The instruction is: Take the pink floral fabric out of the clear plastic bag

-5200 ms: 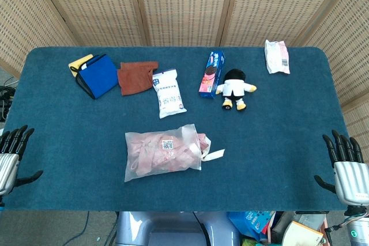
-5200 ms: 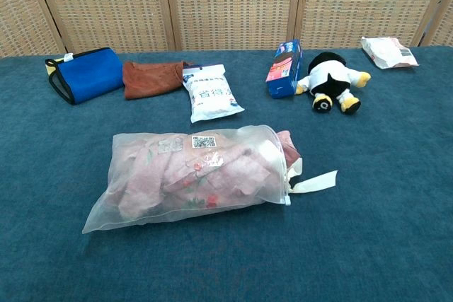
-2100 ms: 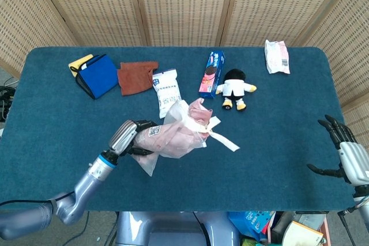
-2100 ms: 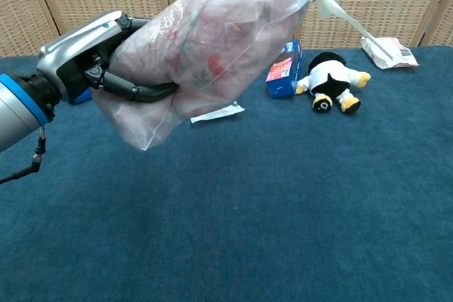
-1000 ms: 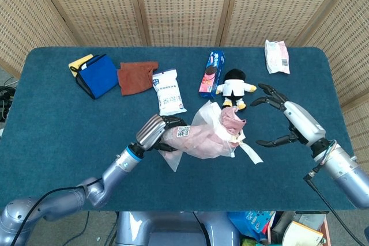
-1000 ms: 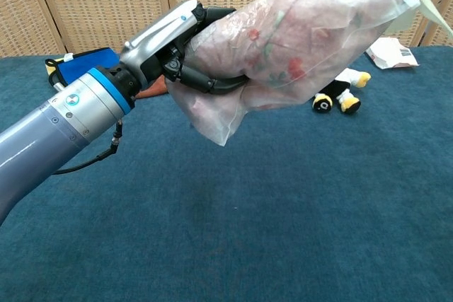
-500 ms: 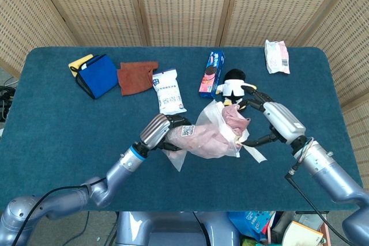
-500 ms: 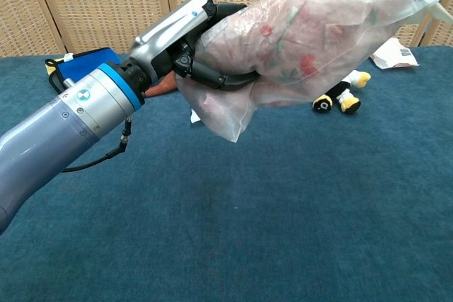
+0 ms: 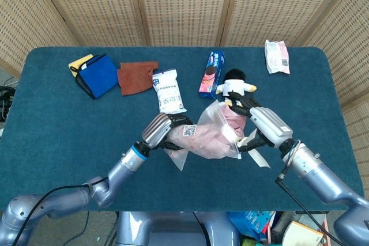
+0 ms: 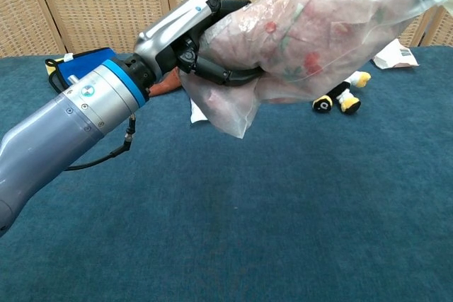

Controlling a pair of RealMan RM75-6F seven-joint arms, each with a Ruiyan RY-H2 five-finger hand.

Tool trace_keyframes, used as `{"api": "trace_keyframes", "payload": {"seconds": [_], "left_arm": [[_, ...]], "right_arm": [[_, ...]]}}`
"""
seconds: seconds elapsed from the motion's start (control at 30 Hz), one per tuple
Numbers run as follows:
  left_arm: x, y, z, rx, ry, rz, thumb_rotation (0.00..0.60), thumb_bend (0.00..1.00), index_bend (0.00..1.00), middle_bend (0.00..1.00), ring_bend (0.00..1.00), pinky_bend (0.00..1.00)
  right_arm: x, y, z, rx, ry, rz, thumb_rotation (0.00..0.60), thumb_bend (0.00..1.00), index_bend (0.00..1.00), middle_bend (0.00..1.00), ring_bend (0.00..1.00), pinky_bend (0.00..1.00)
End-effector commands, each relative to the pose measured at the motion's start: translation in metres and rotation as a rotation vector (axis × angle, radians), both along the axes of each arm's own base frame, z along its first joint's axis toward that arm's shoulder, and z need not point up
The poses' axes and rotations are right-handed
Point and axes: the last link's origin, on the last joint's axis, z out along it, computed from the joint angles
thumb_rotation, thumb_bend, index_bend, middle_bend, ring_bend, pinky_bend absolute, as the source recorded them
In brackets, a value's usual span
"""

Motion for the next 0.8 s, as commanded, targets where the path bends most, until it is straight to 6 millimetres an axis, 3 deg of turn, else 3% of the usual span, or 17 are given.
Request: {"api": "trace_keyframes", "payload": {"seconds": [0.03,0.4,0.5,0.63,0.8], "left_arm": [[0.001,0.000,0.000,0.001,-0.004,0.001,0.600,0.43,0.59,0.53,0.50,0.61],[0.005,0.000,0.002,0.002,-0.019,0.009,0.600,0.43,0.59,0.53,0.50,0.61],[0.007,-0.001,0.002,0.003,-0.021,0.009,0.600,0.43,0.59,0.53,0.50,0.61],[0.008,-0.001,0.002,0.003,-0.021,0.009,0.600,0.43,0.59,0.53,0.50,0.61],[0.008,-0.001,0.003,0.005,-0.018,0.013,0.600,0.43,0.59,0.53,0.50,0.61]], "right_arm": [[0.003,0.000,-0.006,0.012,0.009,0.011,0.600,0.11,0.30,0.01,0.00,0.00],[0.010,0.001,-0.018,0.011,0.037,0.029,0.600,0.12,0.30,0.01,0.00,0.00],[0.012,0.001,-0.022,0.008,0.048,0.036,0.600,0.25,0.36,0.01,0.00,0.00],[0.014,0.000,-0.026,0.006,0.054,0.042,0.600,0.52,0.48,0.02,0.00,0.00],[0.015,0.001,-0.030,0.001,0.061,0.046,0.600,0.74,0.62,0.04,0.00,0.00]]}}
